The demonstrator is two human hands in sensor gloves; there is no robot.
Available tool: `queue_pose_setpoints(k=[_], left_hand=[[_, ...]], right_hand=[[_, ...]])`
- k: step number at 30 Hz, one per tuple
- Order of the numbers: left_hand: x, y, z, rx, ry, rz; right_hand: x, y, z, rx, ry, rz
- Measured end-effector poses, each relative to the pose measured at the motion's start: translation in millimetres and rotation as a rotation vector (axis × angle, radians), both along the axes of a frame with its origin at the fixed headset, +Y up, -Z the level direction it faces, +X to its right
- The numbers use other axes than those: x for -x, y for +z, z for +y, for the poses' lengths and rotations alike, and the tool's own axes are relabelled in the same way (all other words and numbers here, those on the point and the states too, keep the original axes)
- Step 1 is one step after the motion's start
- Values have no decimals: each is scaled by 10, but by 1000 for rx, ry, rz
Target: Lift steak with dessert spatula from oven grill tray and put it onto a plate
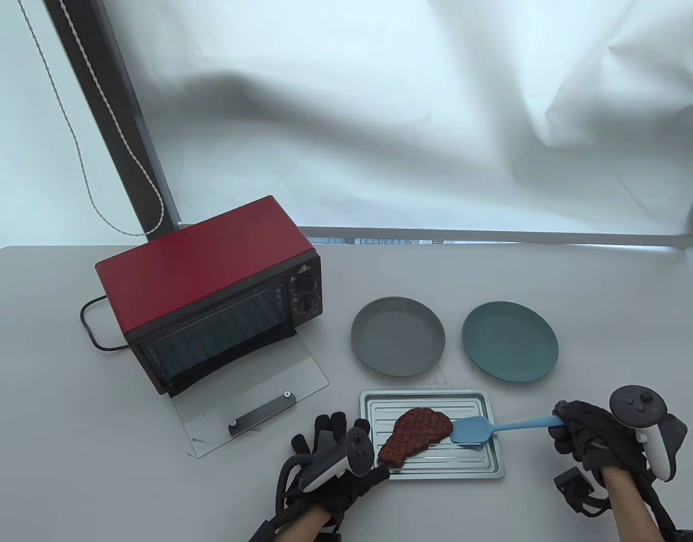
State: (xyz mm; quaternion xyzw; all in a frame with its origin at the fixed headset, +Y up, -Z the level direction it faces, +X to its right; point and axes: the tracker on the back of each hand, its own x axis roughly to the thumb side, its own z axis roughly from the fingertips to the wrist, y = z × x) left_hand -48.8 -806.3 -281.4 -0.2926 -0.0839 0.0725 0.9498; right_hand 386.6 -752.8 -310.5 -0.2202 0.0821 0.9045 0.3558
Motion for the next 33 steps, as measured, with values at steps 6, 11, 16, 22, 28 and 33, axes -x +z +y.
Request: queue_pose_setpoints(k=[6, 11, 16, 22, 28, 33], left_hand=[[-1, -11, 8, -14, -12, -7], [0, -14, 12, -14, -10, -7], [1, -22, 18, -19, -13, -10], [0, -26, 19, -17, -9, -9], [0, -30, 20, -15, -9, -13], [1, -32, 19, -12, -7, -13]], right_hand=[[64, -16, -37, 6, -10, 25], [116, -27, -65, 8, -13, 42], [204, -38, -92, 15, -63, 87], [299, -42, -95, 12, -65, 122], [402, -37, -135, 12, -96, 143], [497, -30, -122, -9, -101, 173]])
